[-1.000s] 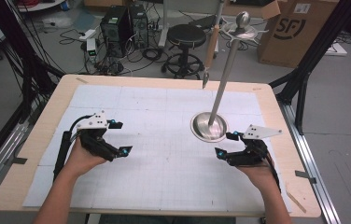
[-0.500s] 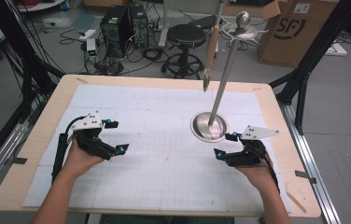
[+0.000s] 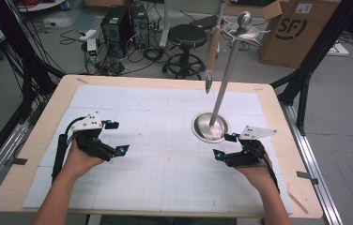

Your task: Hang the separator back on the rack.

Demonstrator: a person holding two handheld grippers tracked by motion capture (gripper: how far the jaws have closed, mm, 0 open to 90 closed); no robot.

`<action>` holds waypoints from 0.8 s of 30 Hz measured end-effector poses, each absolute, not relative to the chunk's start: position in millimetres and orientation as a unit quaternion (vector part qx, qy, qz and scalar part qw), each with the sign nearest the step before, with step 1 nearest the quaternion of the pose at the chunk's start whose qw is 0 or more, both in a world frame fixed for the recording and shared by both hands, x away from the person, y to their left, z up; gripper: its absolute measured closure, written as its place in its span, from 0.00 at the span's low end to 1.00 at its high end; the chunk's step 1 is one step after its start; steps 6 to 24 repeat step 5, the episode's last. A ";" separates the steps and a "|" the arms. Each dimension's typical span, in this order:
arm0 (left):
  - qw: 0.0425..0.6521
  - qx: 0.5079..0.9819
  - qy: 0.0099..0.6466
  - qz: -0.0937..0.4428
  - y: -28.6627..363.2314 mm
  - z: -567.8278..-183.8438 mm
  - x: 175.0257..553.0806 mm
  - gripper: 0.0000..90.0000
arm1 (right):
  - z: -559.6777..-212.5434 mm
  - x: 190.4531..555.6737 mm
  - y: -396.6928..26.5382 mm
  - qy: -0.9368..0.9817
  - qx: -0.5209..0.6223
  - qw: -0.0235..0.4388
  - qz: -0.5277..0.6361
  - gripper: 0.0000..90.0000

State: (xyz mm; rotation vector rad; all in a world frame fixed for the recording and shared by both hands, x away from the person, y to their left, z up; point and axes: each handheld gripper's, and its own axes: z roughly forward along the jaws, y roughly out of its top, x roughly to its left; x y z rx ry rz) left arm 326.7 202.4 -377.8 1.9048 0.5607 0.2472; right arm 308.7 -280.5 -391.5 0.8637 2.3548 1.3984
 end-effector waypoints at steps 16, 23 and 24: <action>0.536 0.804 0.235 0.103 200.5 -378.6 326.6 0.02 | -390.3 308.3 -280.3 0.811 0.299 0.132 0.486 0.23; 0.536 0.804 0.235 0.103 200.5 -378.6 326.6 0.02 | -390.3 308.3 -280.3 0.811 0.299 0.132 0.486 0.23; 0.536 0.804 0.235 0.103 200.5 -378.6 326.6 0.02 | -390.3 308.3 -280.3 0.811 0.299 0.132 0.486 0.23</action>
